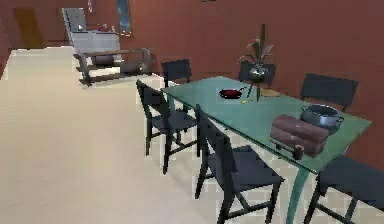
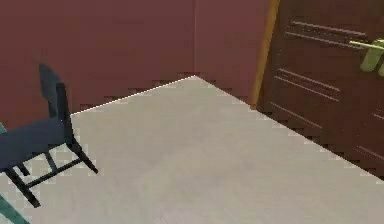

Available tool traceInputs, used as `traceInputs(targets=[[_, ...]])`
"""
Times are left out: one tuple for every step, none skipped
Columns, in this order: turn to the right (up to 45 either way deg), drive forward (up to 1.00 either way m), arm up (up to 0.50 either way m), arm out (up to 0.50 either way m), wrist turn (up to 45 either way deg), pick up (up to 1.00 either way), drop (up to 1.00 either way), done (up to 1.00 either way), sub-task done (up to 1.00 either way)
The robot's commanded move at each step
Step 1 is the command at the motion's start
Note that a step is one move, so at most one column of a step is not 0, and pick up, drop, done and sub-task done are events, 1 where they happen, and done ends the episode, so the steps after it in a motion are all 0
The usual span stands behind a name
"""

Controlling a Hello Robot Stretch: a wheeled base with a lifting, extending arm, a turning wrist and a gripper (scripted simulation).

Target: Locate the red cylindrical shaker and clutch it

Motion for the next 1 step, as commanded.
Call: traceInputs(targets=[[-36.0,0.0,0.0,0.0,0.0,0.0,0.0,0.0,0.0]])
